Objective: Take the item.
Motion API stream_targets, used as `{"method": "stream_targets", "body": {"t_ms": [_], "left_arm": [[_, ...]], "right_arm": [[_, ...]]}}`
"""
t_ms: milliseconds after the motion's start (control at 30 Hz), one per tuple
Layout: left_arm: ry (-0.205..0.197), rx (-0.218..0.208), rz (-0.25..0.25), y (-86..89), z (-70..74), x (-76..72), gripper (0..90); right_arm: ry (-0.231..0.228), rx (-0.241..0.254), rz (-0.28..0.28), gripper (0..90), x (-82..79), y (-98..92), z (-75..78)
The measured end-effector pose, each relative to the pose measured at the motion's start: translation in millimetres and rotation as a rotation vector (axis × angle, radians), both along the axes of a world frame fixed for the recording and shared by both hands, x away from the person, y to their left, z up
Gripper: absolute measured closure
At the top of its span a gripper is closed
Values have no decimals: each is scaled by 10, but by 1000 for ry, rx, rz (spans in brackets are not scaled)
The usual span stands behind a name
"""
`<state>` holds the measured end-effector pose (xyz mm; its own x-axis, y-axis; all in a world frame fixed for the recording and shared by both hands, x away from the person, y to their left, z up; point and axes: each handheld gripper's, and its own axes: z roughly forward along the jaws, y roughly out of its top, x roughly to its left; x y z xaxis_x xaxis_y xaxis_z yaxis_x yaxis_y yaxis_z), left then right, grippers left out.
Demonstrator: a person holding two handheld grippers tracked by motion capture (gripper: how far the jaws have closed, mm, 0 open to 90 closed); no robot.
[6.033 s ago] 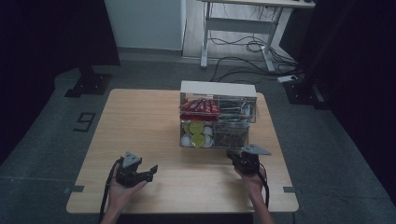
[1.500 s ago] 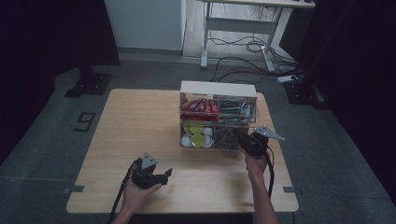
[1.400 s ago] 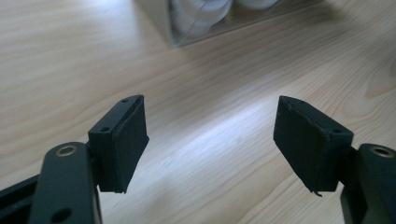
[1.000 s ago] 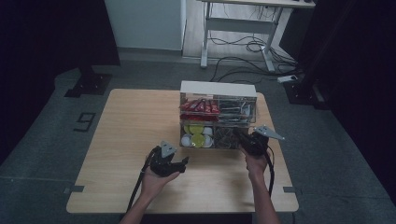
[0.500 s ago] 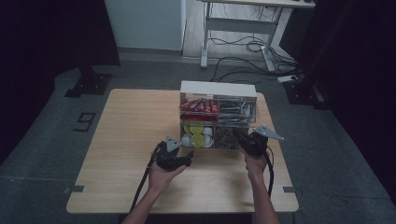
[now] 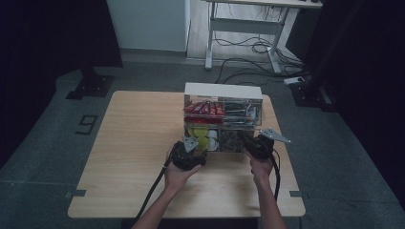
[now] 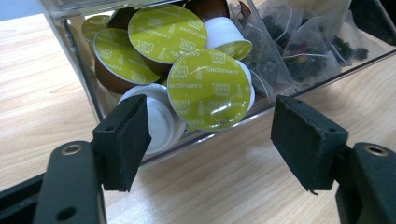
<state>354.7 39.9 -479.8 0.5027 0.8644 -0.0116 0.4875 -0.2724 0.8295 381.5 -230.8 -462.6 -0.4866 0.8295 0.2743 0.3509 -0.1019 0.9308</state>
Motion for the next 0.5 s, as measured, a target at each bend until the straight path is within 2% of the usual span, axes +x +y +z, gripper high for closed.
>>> {"method": "stream_targets", "body": {"t_ms": [67,333,400,500], "left_arm": [[-9,15,4,-40,-7,23,284],[-23,9,19,-106,-8,91,284],[-40,15,27,-141,-11,100,290],[-38,16,24,-164,-20,116,292]], "right_arm": [[0,1,1,892,2,2,-2],[-1,-1,0,892,5,32,-14],[-2,-2,0,892,5,37,-16],[-2,-1,0,892,5,40,-17]]}}
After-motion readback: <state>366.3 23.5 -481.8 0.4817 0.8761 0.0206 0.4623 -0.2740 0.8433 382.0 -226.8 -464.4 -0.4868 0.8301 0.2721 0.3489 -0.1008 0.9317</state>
